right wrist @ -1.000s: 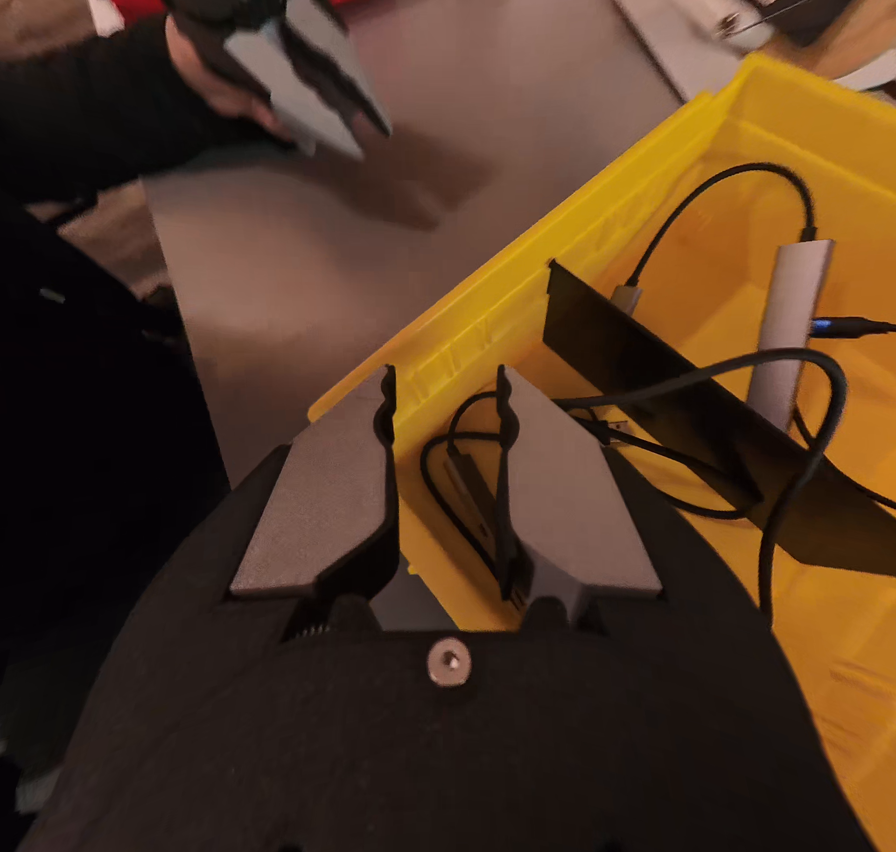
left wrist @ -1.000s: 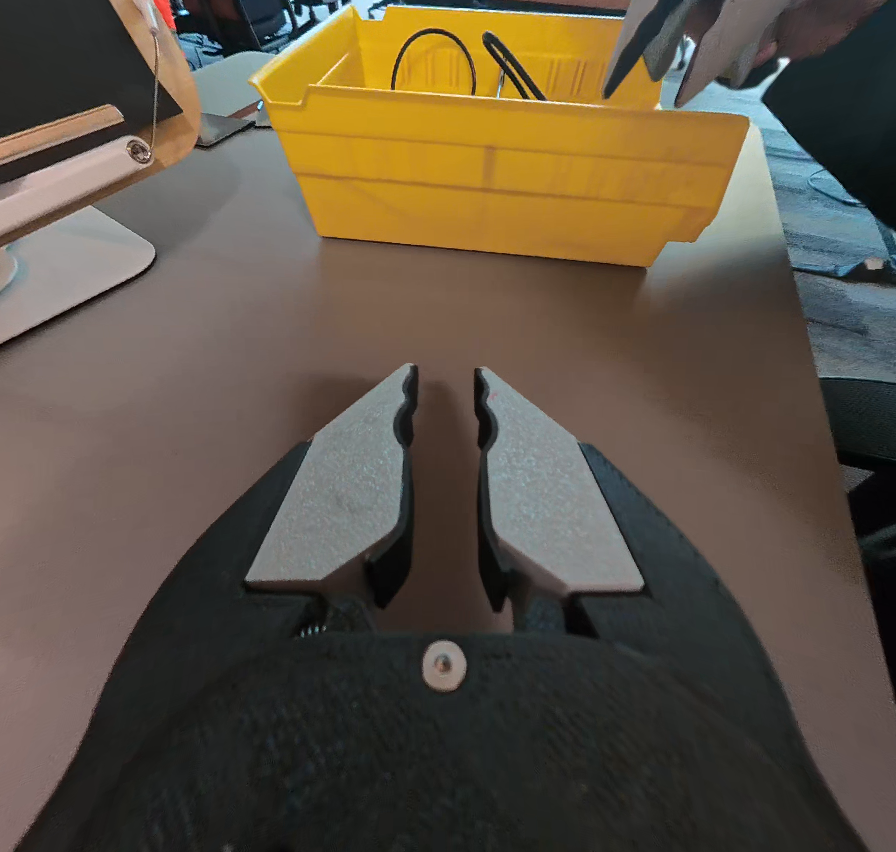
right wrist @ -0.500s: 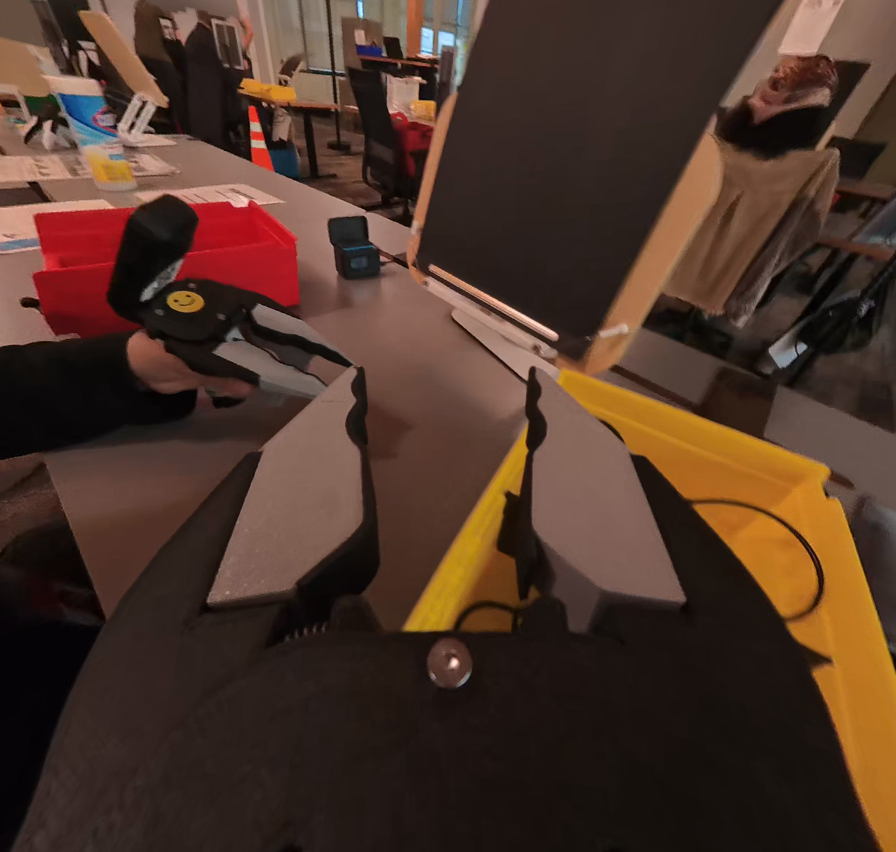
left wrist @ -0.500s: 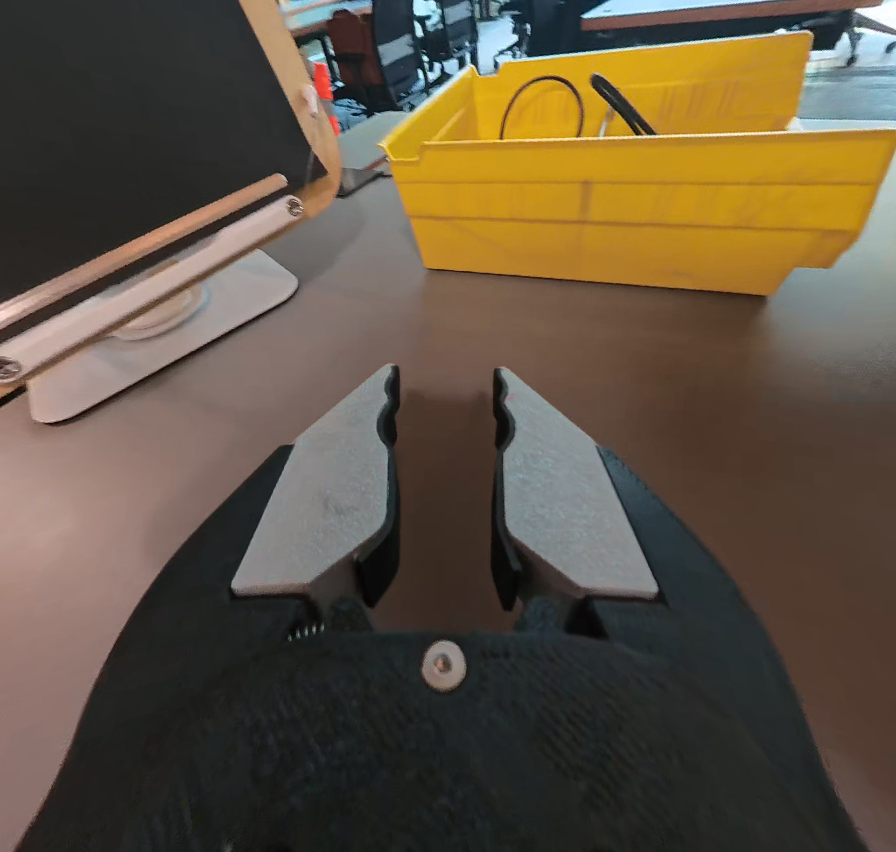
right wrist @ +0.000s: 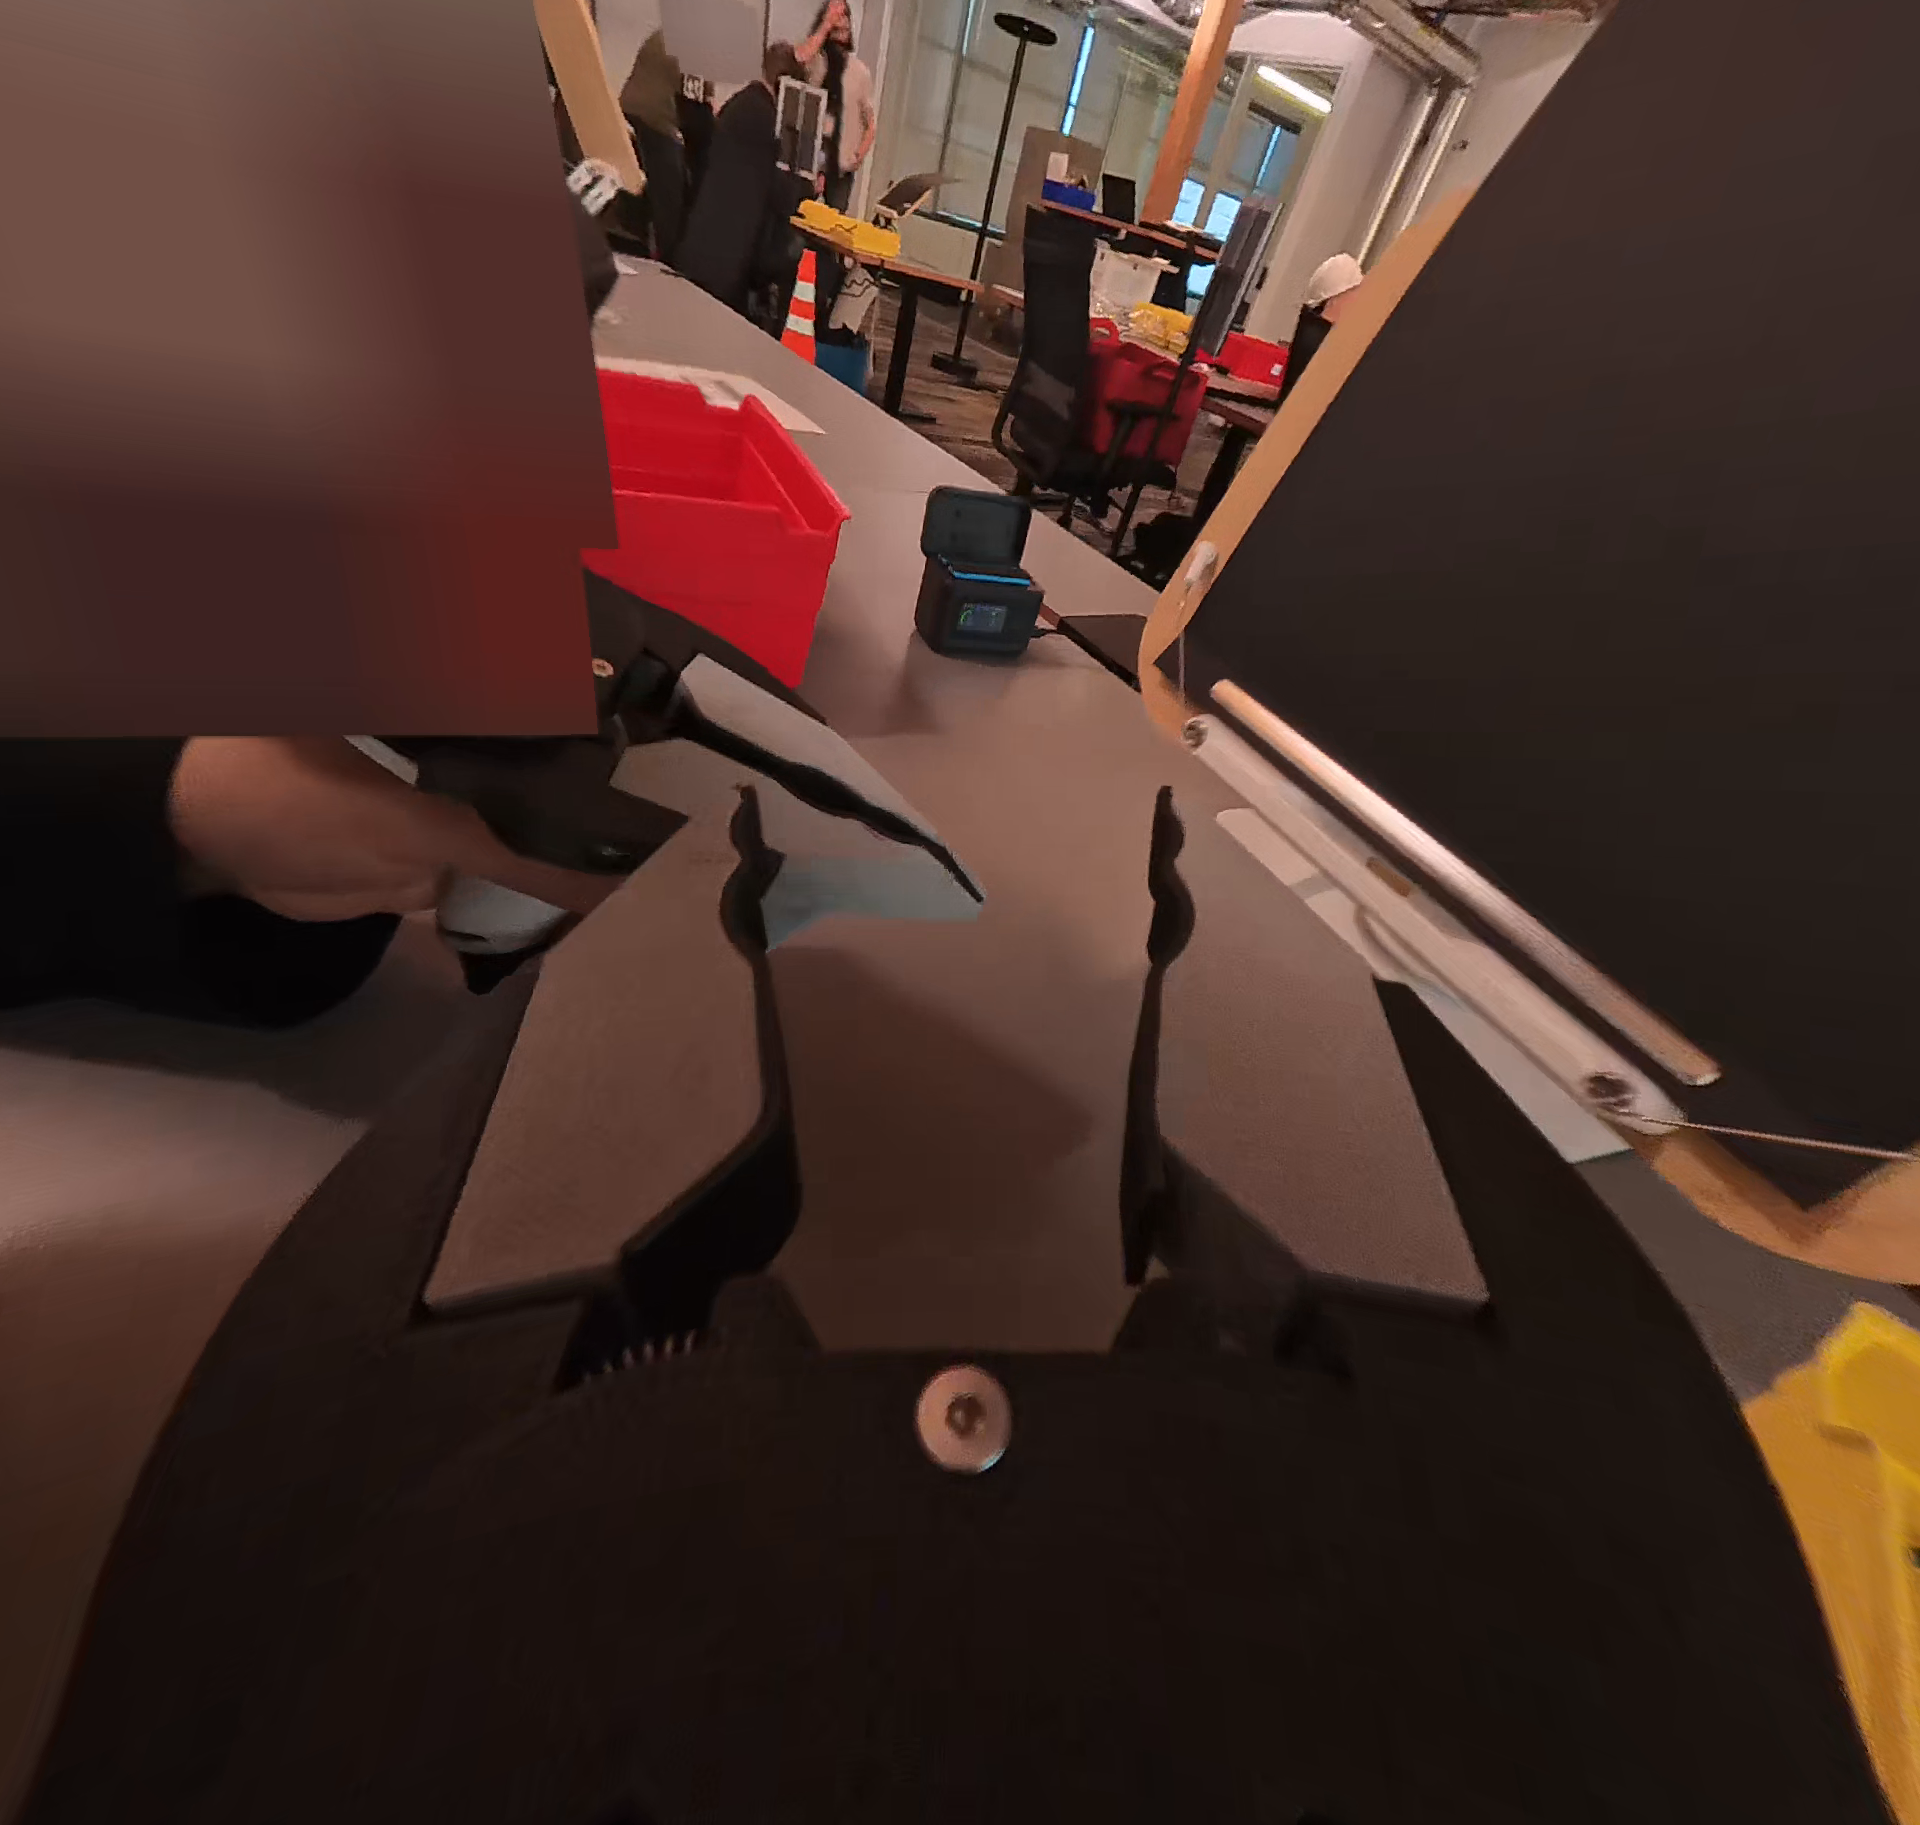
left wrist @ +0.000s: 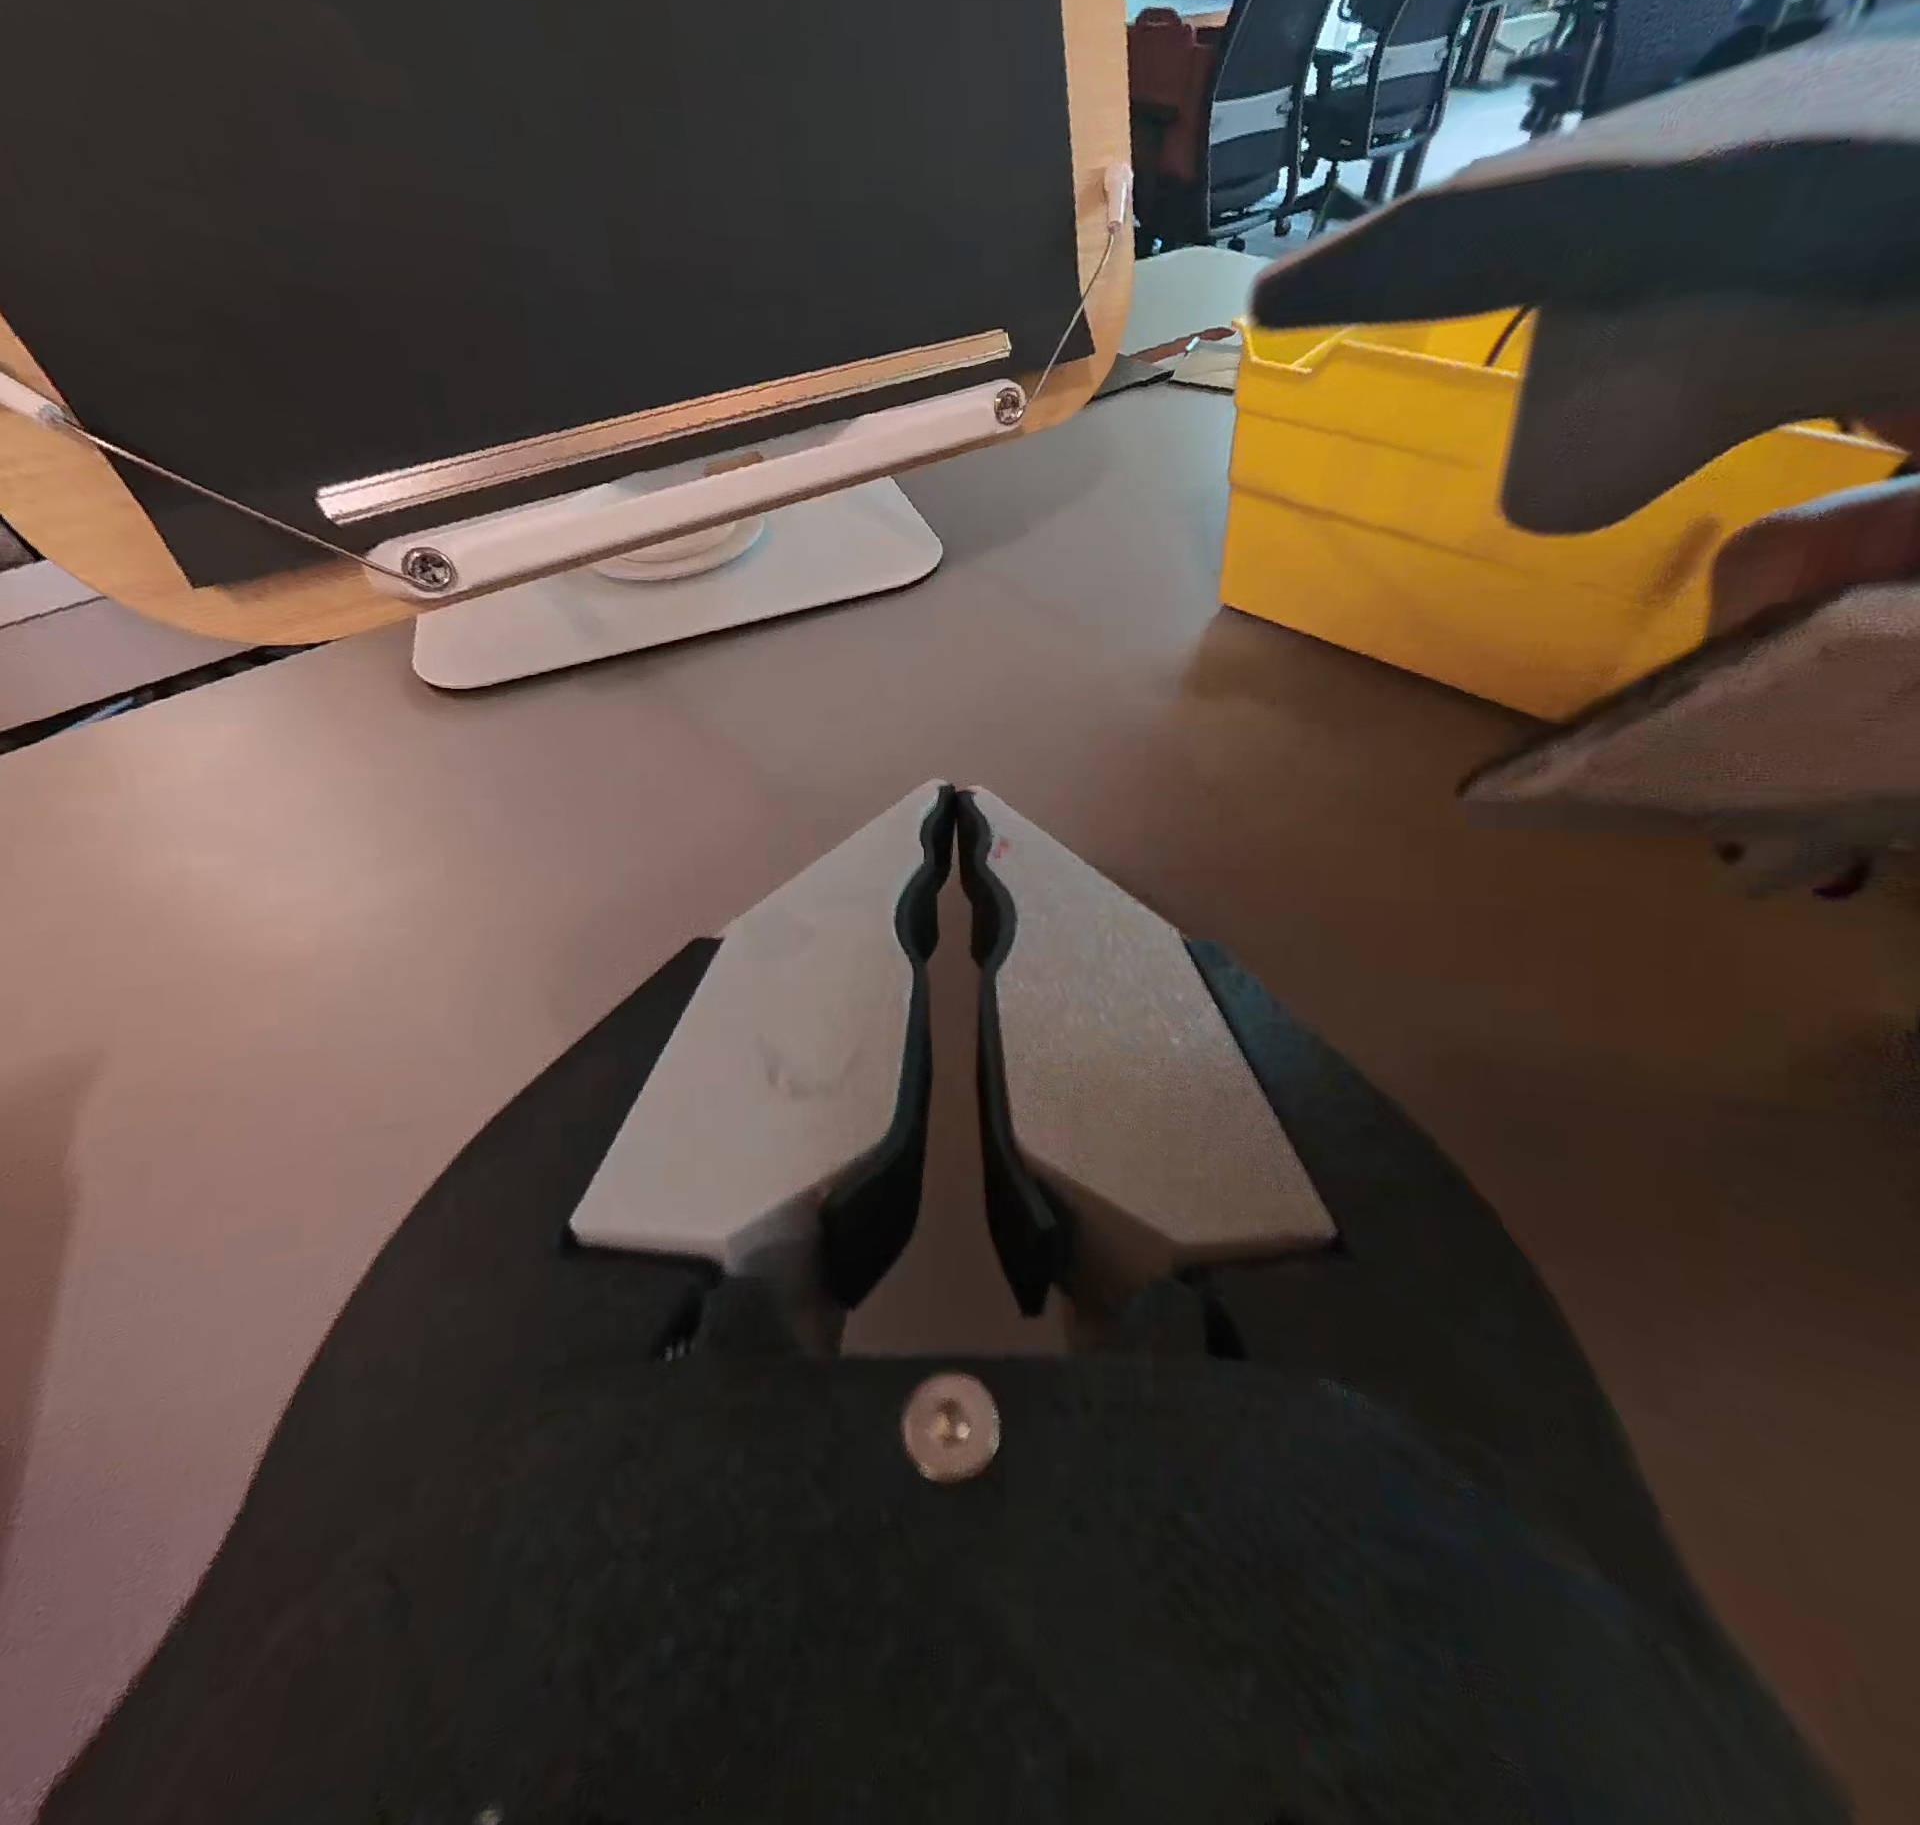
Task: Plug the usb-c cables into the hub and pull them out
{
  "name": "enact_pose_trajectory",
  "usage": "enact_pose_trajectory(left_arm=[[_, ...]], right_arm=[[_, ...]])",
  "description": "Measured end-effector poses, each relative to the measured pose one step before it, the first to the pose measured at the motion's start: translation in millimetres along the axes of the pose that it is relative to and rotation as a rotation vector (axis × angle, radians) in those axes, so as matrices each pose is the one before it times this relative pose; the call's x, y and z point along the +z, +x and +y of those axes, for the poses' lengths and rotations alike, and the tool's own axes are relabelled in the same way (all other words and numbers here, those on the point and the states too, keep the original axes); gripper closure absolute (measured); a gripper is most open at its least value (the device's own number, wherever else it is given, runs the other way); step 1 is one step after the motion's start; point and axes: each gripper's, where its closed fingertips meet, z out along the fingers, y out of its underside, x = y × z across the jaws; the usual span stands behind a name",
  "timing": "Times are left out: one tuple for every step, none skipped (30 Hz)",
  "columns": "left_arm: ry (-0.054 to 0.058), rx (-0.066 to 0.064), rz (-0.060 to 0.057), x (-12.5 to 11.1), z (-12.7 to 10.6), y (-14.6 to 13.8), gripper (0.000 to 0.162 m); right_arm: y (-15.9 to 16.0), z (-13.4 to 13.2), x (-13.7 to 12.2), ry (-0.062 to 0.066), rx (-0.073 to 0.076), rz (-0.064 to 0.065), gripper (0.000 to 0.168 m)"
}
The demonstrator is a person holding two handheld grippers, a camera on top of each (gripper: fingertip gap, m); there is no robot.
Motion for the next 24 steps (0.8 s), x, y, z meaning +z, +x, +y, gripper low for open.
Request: enact_pose_trajectory(left_arm=[[0.0020,0.0100,-0.0050,0.19,0.18,-0.62,0.162],[0.0003,0.0072,0.0001,0.65,0.58,-0.05,0.162],[-0.0088,0.0049,0.0024,1.11,2.20,-0.15,0.162],[-0.0133,0.0052,0.0042,1.54,3.22,0.04,0.162],[-0.0134,0.0047,0.0016,1.65,3.29,-0.42,0.162],[-0.0113,0.0042,0.0010,1.45,2.76,-0.38,0.162],[-0.0041,0.0025,0.0023,1.07,1.41,-0.19,0.162],[-0.0020,0.0022,0.0010,0.89,1.35,-0.55,0.162],[-0.0059,0.0011,0.0013,1.02,1.98,-0.63,0.162],[-0.0111,-0.0043,0.0101,0.96,1.77,0.51,0.161],[-0.0039,-0.0103,0.0097,0.41,0.55,-0.04,0.159],[0.0019,-0.0128,0.0054,-0.16,-0.12,-0.78,0.159],[0.0023,-0.0131,0.0108,-0.62,-0.15,-0.16,0.156],[-0.0002,-0.0124,0.0196,-0.43,0.00,1.39,0.151],[-0.0038,-0.0146,0.0170,-0.24,0.29,1.44,0.149],[-0.0025,-0.0144,0.0079,-0.07,-0.04,0.53,0.148],[0.0019,-0.0043,0.0054,-0.42,-0.61,0.59,0.148],[0.0027,0.0074,-0.0035,-0.45,-0.77,-0.27,0.147],[0.0032,0.0175,-0.0090,-0.78,-1.03,-0.78,0.147],[0.0063,0.0201,-0.0100,-0.95,-1.37,-0.75,0.146],[0.0098,0.0127,-0.0083,-1.04,-1.87,-0.54,0.146],[0.0099,0.0024,-0.0030,-0.91,-1.92,-0.23,0.146],[0.0053,-0.0044,0.0007,-0.62,-1.33,-0.19,0.147],[0.0039,-0.0056,0.0027,-0.54,-0.99,-0.09,0.147]], right_arm=[[-2.59,5.19,2.63,0.0102,0.0320,-0.0231,0.094],[-3.96,4.81,0.93,0.0084,0.0492,-0.0344,0.094],[-3.22,4.75,-0.28,0.0034,0.0508,-0.0305,0.093],[-0.87,3.98,-0.66,0.0084,0.0372,-0.0159,0.093],[0.99,3.18,-0.24,0.0040,0.0261,-0.0052,0.093],[2.17,2.79,0.17,-0.0097,0.0225,0.0020,0.091],[2.85,2.27,0.07,-0.0154,0.0159,0.0081,0.087],[3.73,0.79,-0.76,-0.0077,0.0091,0.0166,0.086],[4.16,0.15,-1.53,0.0001,0.0011,0.0218,0.086],[4.54,0.30,-1.55,-0.0011,-0.0068,0.0255,0.086],[3.89,0.47,-0.88,-0.0030,-0.0122,0.0221,0.086],[1.86,1.33,-0.03,-0.0065,-0.0116,0.0112,0.087],[0.35,2.59,0.99,-0.0109,-0.0044,0.0043,0.088],[-0.86,2.93,1.69,-0.0136,0.0043,-0.0011,0.087],[-2.24,2.60,1.62,-0.0129,0.0063,-0.0073,0.087],[-3.08,1.43,1.25,-0.0091,0.0000,-0.0104,0.087],[-2.63,0.69,0.55,-0.0089,-0.0047,-0.0042,0.086],[-2.58,-0.87,-0.37,-0.0037,-0.0105,-0.0009,0.086],[-2.09,-3.41,-1.48,0.0086,-0.0185,0.0026,0.086],[-0.59,-4.50,-2.07,0.0152,-0.0267,0.0115,0.087],[2.33,-3.44,-2.36,0.0093,-0.0294,0.0271,0.090],[3.98,-2.38,-2.46,0.0033,-0.0252,0.0335,0.091],[3.80,-2.79,-2.87,0.0061,-0.0158,0.0293,0.093],[3.21,-3.76,-3.33,0.0144,-0.0037,0.0231,0.096]])
